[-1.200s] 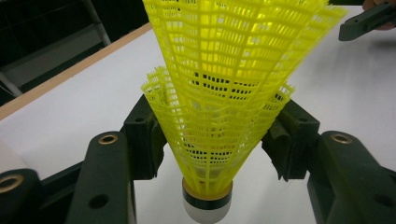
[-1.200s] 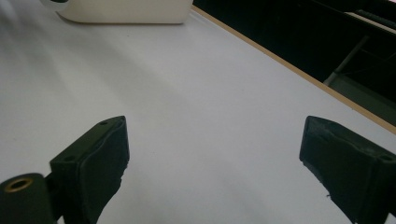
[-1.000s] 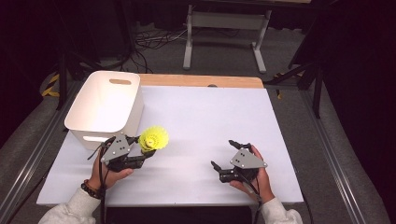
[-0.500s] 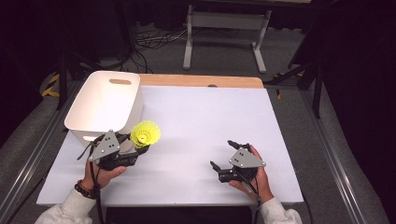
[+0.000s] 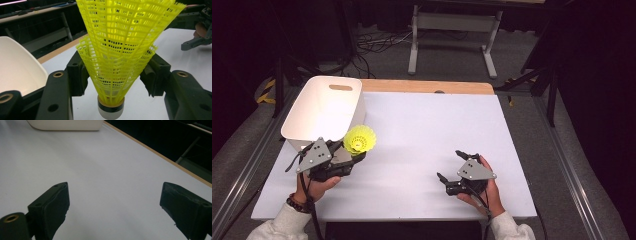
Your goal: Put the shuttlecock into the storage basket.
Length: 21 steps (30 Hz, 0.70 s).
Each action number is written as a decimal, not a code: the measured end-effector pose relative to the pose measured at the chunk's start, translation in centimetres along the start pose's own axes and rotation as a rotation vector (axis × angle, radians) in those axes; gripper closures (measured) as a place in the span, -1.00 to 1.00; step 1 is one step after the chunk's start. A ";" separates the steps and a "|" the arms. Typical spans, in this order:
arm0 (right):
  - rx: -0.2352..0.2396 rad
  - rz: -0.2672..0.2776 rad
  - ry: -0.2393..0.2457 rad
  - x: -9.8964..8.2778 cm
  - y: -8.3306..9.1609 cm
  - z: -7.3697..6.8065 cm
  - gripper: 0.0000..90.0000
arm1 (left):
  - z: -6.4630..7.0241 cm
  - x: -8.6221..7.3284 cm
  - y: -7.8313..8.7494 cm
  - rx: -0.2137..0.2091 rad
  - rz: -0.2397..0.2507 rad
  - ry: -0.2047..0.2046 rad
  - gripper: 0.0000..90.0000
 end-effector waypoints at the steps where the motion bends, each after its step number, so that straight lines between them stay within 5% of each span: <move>1: 0.002 -0.001 -0.001 0.0 0.0 0.0 -0.79 | -0.1 0.0 0.2 0.005 0.004 0.001 0.01; 21: 0.012 -0.011 0.004 -0.2 -0.2 -0.1 -0.79 | -1.9 0.5 2.3 0.060 0.040 0.026 0.01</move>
Point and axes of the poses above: each handheld gripper's, and its own axes: y roughly backward along the jaws, x roughly out of its top, z roughly to its right, the point moved 6 cm from there along -y, roughly forward along the jaws, and after that the axes turned 4 degrees about -y, right-handed, at the moved point
